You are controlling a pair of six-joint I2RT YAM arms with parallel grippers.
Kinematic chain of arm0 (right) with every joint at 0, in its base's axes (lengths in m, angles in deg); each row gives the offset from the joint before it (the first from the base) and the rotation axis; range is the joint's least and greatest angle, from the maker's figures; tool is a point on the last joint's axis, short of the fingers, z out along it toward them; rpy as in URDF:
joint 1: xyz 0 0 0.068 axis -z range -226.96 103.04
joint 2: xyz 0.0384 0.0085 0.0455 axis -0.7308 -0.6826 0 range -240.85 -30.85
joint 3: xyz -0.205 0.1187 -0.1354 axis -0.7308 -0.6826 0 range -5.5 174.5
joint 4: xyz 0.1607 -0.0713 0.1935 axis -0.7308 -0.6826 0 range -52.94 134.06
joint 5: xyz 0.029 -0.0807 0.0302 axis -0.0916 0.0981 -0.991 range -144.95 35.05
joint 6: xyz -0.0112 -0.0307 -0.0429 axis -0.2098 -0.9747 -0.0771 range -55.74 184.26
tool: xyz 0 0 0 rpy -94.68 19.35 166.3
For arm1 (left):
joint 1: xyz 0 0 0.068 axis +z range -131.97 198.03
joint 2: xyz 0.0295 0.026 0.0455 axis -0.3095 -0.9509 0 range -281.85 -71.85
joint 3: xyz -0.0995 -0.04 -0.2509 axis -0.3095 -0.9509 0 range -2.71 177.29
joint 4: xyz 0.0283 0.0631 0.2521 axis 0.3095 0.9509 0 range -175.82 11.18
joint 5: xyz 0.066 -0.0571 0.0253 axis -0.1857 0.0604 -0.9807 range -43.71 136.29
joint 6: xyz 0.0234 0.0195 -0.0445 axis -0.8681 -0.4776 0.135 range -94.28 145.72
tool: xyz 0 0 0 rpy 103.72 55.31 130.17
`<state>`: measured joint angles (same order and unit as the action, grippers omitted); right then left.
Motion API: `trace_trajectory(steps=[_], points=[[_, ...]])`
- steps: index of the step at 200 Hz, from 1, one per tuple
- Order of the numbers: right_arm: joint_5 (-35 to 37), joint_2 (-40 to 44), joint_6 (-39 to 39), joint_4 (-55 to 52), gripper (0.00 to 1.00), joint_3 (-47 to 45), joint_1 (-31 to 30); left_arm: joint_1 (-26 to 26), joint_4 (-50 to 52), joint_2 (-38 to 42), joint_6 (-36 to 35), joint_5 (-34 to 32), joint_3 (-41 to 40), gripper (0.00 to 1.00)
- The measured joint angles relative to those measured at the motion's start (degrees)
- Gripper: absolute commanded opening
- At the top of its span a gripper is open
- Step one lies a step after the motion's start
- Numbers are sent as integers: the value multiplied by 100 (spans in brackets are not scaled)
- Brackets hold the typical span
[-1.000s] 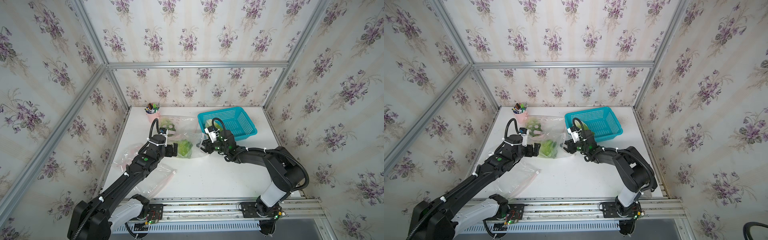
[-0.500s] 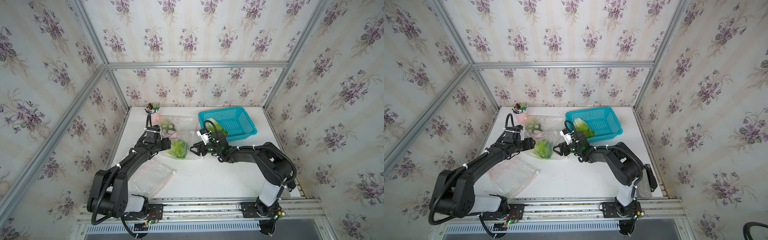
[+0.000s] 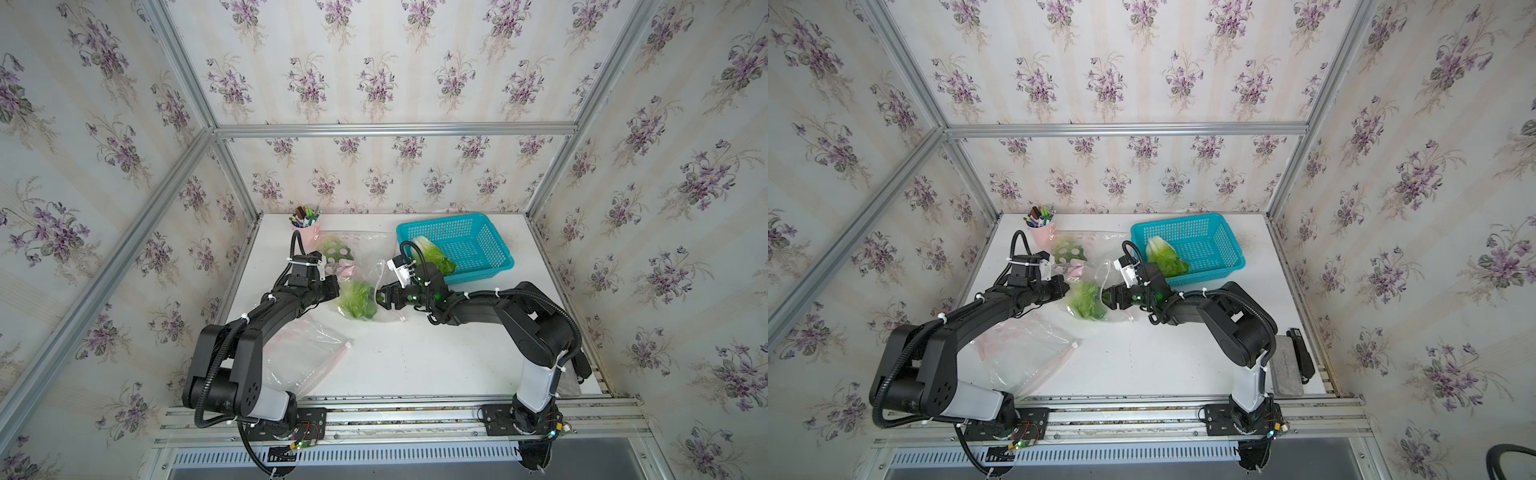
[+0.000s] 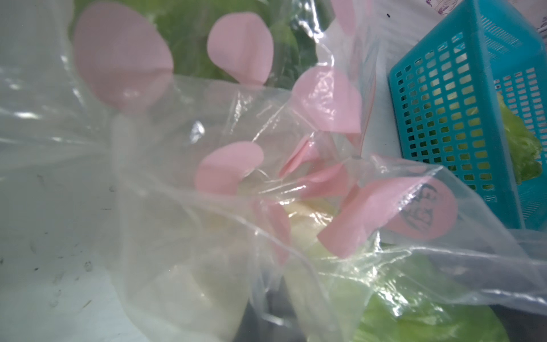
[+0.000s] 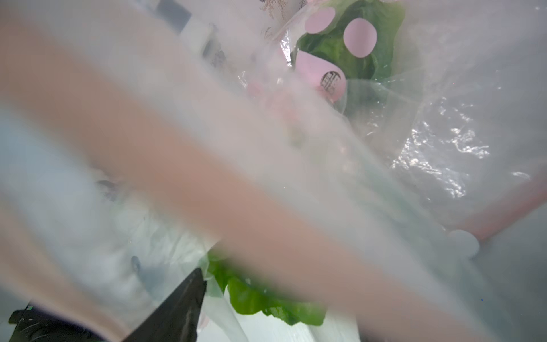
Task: Open the zip-top bag and take out the chinese cabbages
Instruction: Pick up the Chinese cabbage from the zipper food storage bag.
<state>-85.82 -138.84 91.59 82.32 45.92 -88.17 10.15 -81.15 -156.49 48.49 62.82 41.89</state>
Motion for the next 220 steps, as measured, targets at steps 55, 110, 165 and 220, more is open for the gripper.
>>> trace_trajectory(steps=[55,110,165,220], points=[[205,210,420,-13,76,-415,-74,2,-210,-28,103,269,-96,0],[256,560,564,-354,77,-415,-151,2,-348,-9,199,363,-197,0],[105,450,1281,-98,77,-623,-153,0,-424,120,247,413,-297,0],[496,245,529,-98,73,-621,-129,0,-420,109,236,474,-302,0]])
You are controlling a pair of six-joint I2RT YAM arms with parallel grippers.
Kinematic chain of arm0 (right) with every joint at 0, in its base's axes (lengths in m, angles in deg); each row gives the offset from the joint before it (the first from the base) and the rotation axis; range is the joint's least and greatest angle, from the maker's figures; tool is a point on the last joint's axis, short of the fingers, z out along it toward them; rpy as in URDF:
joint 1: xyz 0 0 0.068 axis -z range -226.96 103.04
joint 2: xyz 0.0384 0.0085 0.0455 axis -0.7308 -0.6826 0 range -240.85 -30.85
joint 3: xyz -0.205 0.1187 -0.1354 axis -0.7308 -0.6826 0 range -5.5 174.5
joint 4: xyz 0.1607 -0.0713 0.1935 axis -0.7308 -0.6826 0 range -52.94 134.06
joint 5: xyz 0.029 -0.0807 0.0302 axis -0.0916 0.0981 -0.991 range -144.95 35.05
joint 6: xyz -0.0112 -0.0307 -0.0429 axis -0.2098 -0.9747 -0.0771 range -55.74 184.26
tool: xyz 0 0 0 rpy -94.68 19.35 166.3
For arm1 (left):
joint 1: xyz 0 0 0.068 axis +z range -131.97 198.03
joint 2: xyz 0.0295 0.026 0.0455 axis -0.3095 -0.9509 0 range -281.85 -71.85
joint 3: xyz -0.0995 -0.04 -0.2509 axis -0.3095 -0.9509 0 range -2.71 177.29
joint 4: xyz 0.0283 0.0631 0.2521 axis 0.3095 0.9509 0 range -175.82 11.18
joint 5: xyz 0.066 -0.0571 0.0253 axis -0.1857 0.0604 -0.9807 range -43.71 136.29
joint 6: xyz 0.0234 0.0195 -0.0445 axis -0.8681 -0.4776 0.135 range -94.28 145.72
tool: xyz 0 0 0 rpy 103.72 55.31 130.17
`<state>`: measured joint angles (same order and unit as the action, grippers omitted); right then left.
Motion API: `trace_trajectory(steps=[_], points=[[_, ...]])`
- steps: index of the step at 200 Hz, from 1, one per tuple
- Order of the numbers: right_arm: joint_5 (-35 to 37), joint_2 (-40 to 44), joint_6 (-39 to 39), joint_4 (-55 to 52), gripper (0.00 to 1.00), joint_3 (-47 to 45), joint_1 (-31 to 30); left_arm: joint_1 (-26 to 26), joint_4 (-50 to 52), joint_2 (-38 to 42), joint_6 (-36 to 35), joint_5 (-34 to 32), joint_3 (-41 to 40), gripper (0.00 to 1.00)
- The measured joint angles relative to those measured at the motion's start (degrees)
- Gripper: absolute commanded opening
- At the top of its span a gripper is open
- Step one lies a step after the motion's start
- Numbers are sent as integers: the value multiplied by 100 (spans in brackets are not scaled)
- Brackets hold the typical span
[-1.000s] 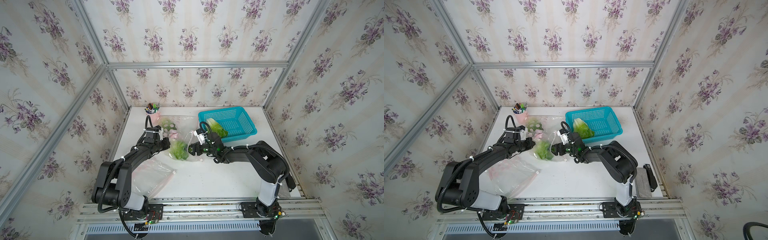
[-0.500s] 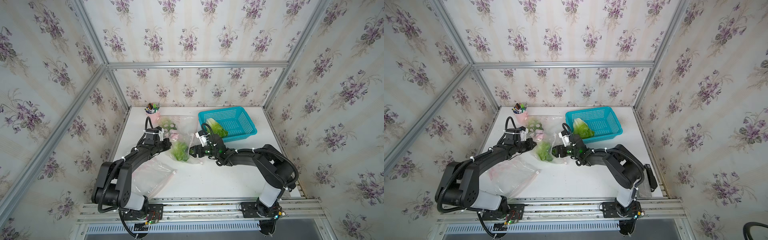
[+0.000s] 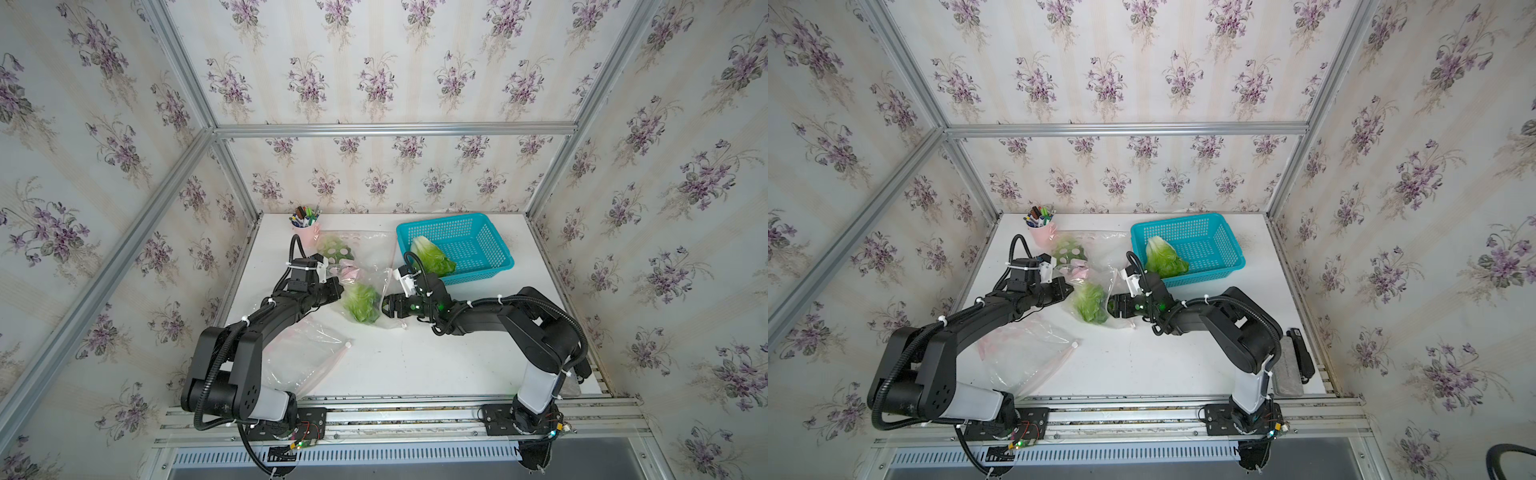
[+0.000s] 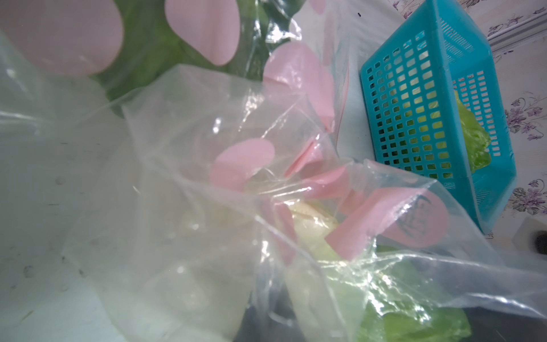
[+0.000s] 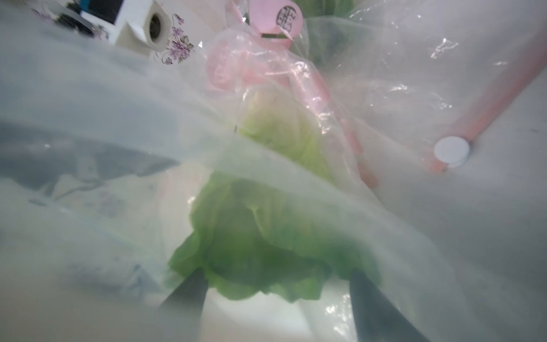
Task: Open the zip-top bag and take out the chinese cabbages
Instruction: Pick up the Chinese cabbage from the zipper food storage bag.
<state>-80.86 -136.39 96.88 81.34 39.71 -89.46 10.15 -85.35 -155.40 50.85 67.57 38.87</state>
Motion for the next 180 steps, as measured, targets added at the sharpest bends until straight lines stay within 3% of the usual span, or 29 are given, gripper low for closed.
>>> trace_trajectory(steps=[82,134,180], points=[[249,-444,-1464,-267,65,468,87,2,44,-234,-107,50,173,0],[26,-835,-1744,-173,58,793,-35,0,-4,-431,-173,131,251,0],[-120,-1093,-1764,22,62,1069,-48,0,-63,-525,-221,153,280,0]])
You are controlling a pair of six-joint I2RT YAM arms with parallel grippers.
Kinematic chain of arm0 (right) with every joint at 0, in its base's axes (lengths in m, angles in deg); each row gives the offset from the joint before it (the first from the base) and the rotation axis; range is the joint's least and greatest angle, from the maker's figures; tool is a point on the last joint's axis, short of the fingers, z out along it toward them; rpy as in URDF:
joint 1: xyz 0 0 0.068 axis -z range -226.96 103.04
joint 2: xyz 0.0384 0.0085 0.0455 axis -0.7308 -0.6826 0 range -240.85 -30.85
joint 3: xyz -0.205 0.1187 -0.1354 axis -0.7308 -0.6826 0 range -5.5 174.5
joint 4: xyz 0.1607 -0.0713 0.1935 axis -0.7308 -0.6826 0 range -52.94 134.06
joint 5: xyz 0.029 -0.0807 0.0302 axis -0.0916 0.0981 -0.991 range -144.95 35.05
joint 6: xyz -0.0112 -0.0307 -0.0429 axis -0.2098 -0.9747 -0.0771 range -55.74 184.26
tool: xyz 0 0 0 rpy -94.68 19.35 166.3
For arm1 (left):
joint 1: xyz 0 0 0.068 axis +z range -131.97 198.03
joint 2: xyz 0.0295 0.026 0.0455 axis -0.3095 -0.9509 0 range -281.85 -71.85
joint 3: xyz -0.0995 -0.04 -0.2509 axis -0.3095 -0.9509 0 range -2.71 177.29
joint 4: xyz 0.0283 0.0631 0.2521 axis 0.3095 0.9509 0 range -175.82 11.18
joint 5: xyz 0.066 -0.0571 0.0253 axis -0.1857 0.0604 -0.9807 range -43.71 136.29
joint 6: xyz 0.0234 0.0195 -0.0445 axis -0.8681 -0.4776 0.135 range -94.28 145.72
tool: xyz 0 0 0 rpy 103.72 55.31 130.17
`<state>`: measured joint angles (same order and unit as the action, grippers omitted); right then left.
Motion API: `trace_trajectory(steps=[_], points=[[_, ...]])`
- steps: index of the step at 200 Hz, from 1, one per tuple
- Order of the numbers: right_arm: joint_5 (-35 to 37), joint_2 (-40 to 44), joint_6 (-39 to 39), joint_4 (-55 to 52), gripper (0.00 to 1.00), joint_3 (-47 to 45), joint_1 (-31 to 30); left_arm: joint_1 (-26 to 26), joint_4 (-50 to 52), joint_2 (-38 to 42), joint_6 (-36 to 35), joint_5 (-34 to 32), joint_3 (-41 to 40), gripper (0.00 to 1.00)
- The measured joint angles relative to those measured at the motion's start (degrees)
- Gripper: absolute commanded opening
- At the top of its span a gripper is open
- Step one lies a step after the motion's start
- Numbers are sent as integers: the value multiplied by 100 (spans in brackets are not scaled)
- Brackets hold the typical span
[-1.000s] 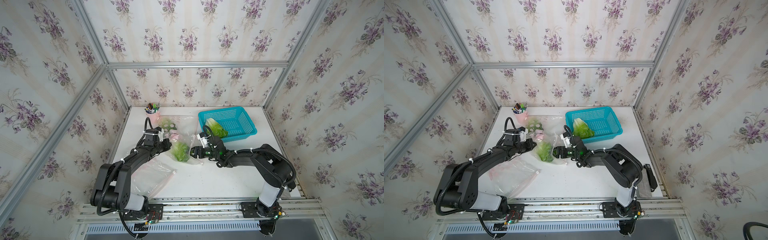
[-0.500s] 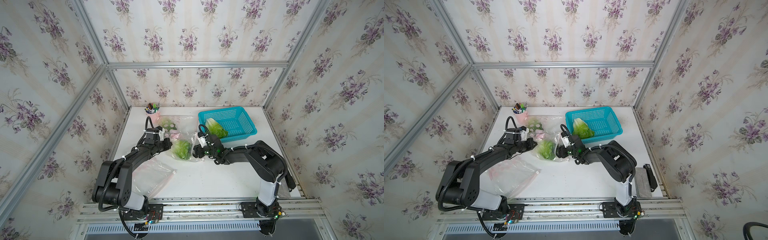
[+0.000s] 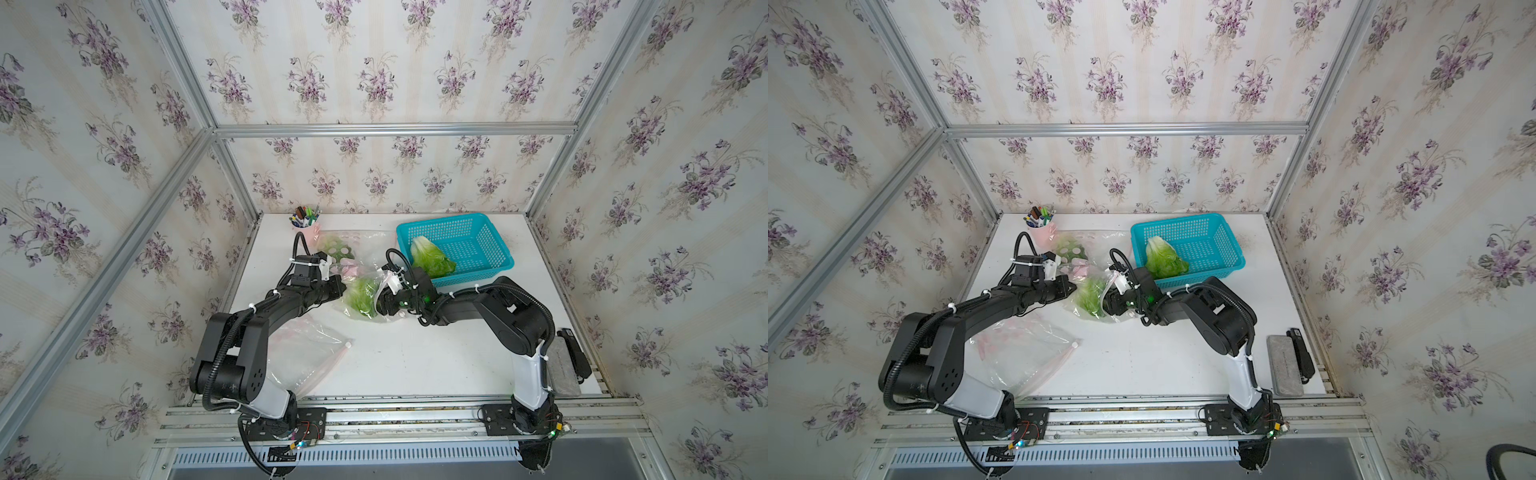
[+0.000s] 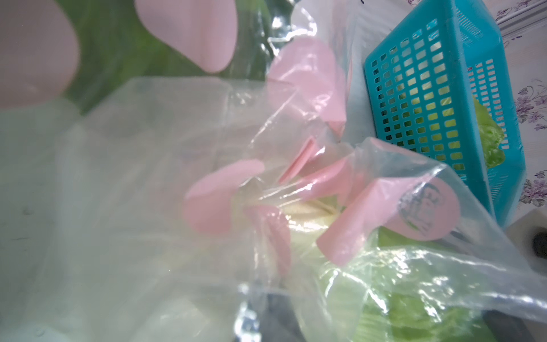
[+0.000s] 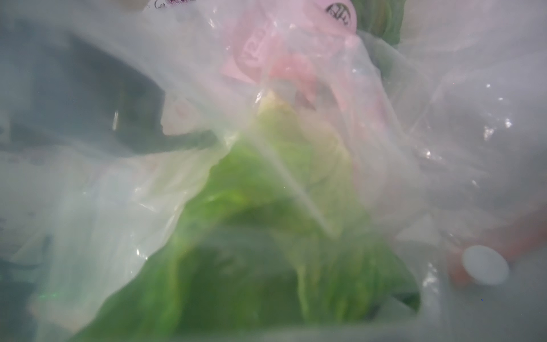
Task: Open the zip-top bag and take out the chinese cabbages
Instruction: Pick up the Chinese cabbage from the zipper food storage bag.
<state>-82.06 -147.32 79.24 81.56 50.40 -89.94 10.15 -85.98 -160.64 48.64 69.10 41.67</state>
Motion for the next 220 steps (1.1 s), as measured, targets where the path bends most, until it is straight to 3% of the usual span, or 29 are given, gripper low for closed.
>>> trace_trajectory(steps=[9,34,41,50,58,65,68,72,120,172,204,212,220], points=[[-24,-50,2,0,55,39,0,0,0,-2,-24,0,0,0],[-24,-201,17,26,17,129,0,-4,-22,-17,-50,22,2,0],[-4,-227,42,33,9,127,2,-4,-20,-17,-59,26,11,7],[35,-243,68,52,0,107,9,-4,-17,-9,-90,42,22,29],[50,-238,140,140,0,50,17,-9,-11,20,-131,50,22,56],[66,-212,138,232,0,-42,26,-11,7,55,-136,52,22,74],[68,-199,149,264,0,-83,26,-11,17,81,-136,50,22,94],[68,-173,155,306,0,-146,31,-11,22,103,-136,50,22,99],[-11,295,269,671,0,-868,195,20,-267,522,-24,11,-374,100],[-280,522,284,957,0,-1163,271,142,-1681,-116,811,962,-525,99],[-476,693,310,1023,0,-1305,302,175,-2243,-422,1196,1176,-540,78],[-527,743,334,1023,0,-1351,330,175,-2330,-492,1259,1198,-540,64],[-562,809,354,1021,0,-1408,361,170,-2387,-544,1331,1231,-540,42]])
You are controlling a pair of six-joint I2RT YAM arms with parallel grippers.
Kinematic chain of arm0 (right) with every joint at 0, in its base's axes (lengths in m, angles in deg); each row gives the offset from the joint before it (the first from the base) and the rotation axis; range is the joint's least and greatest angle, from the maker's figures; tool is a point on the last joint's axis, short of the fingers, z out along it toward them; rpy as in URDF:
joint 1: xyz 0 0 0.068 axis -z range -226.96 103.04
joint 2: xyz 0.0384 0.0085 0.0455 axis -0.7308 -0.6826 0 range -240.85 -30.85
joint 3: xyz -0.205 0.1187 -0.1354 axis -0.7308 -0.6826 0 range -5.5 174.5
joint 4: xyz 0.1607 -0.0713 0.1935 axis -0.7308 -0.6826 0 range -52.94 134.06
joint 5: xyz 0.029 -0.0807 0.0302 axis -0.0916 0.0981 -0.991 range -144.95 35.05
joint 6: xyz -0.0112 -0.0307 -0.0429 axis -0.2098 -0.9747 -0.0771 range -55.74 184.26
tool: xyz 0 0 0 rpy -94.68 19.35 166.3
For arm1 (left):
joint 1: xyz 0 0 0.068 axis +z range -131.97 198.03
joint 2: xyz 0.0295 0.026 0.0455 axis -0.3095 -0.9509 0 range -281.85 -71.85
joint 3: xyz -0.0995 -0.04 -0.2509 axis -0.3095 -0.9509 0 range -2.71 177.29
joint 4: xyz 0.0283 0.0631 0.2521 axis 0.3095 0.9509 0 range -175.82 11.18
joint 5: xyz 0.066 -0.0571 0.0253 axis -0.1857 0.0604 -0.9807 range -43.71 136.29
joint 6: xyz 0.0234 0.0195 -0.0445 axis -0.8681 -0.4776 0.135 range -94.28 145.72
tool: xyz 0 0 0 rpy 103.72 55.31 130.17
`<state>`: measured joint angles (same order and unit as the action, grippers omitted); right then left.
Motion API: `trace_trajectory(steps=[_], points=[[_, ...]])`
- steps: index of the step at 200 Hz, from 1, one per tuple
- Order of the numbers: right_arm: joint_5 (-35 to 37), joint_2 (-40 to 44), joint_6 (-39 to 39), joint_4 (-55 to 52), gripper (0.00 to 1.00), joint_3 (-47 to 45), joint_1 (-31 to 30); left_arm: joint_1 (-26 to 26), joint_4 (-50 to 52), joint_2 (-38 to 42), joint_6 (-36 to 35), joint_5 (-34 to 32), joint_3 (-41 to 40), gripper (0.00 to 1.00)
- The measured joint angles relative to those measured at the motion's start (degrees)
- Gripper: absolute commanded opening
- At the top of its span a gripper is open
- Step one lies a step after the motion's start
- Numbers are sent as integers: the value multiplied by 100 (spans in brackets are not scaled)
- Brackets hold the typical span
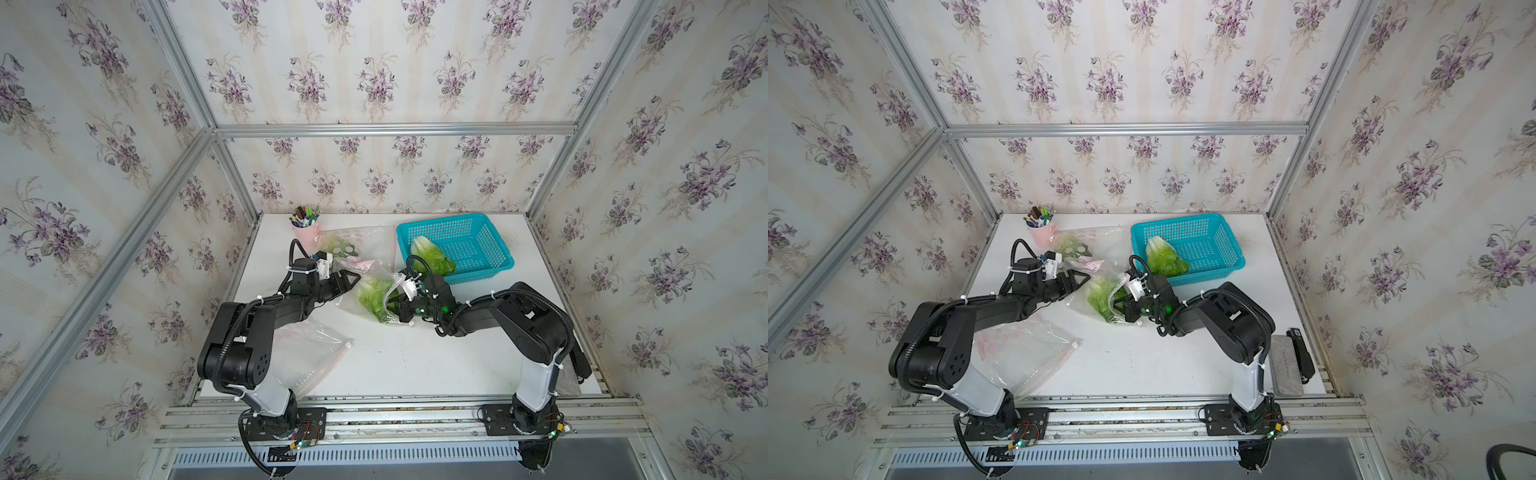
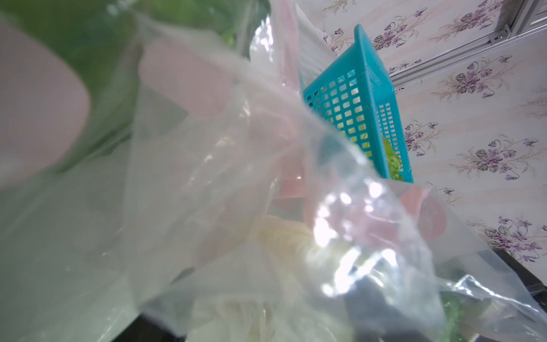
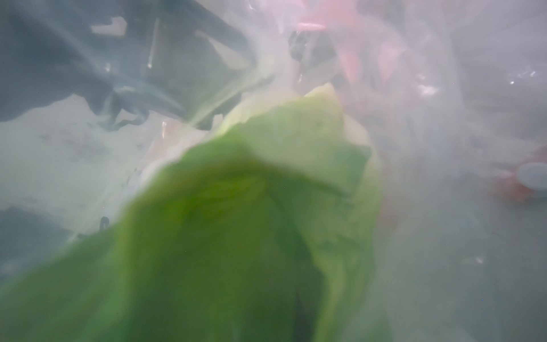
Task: Open the zip-top bag and take out the chinese cabbages
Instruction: Pick up the Chinese cabbage from the zipper food storage bag.
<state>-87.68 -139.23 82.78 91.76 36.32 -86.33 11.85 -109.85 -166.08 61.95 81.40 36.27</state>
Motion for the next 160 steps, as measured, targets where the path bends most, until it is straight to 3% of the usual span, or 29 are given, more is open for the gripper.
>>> trace_trajectory(steps=[10,37,114,160], points=[[-37,92,42,-7,0,-96,57,2,-63,-42,50,46,-15,24],[-68,463,105,-9,0,-431,256,13,-103,-66,94,-118,-109,1],[15,1932,-76,-752,0,-968,621,15,693,651,-332,-1032,-243,0],[-238,2721,146,-1005,0,-1292,1377,-24,1180,1005,-684,-1147,-229,0]])
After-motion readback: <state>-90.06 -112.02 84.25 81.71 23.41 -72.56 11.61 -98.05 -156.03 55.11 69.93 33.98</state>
